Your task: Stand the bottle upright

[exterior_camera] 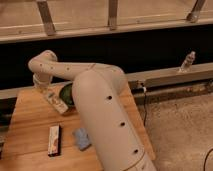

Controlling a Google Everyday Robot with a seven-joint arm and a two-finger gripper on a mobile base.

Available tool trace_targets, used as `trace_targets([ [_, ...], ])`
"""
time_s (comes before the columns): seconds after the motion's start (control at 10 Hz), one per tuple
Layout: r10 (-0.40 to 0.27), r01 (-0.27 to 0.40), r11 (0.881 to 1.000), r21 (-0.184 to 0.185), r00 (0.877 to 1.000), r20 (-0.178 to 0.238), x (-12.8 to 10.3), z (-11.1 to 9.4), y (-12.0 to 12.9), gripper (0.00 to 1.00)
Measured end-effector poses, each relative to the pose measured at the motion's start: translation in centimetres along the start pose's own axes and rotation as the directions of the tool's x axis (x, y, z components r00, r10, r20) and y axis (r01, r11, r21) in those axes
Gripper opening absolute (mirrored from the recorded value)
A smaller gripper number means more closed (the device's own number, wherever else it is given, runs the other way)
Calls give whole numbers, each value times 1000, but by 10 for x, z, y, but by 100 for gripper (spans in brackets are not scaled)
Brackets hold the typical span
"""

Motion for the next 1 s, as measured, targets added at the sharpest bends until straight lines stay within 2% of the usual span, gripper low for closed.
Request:
trace_targets([
  [0.3,-34,33,999,17,998,56,-30,-16,-3,0],
  [0.4,-47,45,999,23,994,96,-45,-22,-2,0],
  [0.5,-49,47,999,15,985,163,-55,-25,0,0],
  [0.6,-45,45,999,8,970,240,-59,-26,0,0],
  [0.7,-26,35,999,-18,932,362,-59,-29,-1,0],
  [0.8,-9,32,999,-43,892,452,-61,-36,4,0],
  [1.0,16,35,996,-78,822,569,-65,-51,13,0],
])
